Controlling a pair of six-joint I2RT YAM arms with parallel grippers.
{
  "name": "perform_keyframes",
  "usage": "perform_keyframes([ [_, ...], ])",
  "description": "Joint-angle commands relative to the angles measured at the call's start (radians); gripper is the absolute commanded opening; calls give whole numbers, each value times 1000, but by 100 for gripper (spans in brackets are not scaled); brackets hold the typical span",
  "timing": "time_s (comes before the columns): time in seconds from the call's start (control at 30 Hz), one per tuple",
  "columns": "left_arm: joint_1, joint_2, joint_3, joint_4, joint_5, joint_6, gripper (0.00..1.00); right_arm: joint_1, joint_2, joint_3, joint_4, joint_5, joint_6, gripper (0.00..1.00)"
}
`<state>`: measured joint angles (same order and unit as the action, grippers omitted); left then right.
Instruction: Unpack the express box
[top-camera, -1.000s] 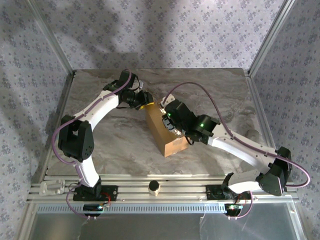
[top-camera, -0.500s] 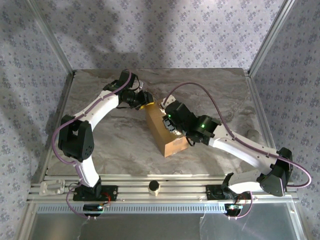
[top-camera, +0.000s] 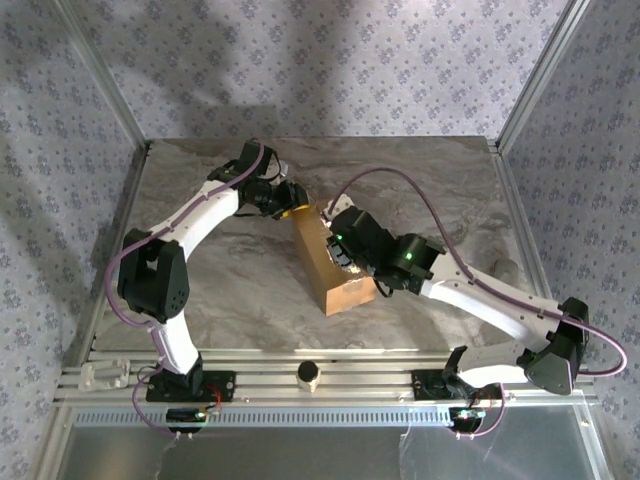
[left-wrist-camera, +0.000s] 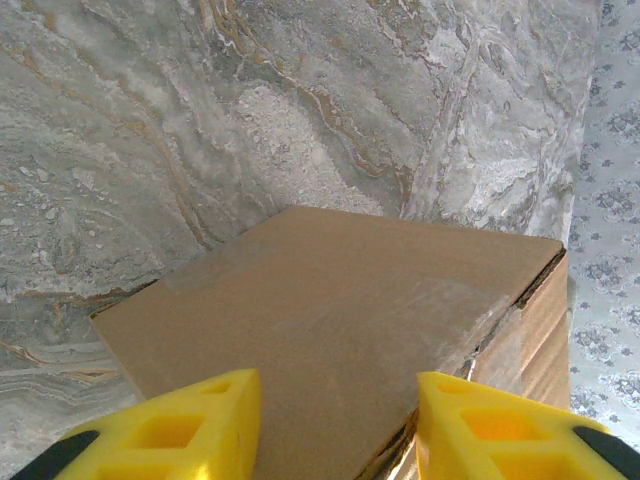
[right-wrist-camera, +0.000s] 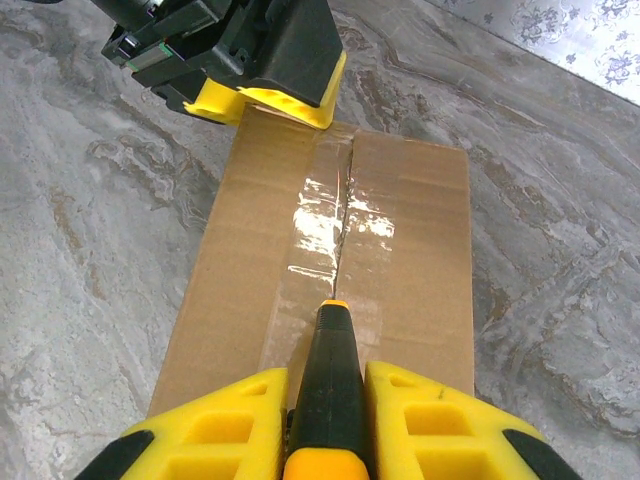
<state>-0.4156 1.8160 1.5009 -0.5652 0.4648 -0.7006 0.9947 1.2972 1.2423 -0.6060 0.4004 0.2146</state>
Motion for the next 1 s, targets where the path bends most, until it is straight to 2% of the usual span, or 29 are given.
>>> perform_keyframes([
  [0.0, 11, 97, -44, -66, -222, -33, 41, 53, -20, -18, -180, -172, 62, 0],
  [0.6, 9, 85, -43, -71, -240, -30, 40, 82, -30, -2, -222, -141, 126, 0],
  [0.97, 11, 68, -67, -74, -270, -35, 40, 94, -39, 18, -263, -173, 163, 0],
])
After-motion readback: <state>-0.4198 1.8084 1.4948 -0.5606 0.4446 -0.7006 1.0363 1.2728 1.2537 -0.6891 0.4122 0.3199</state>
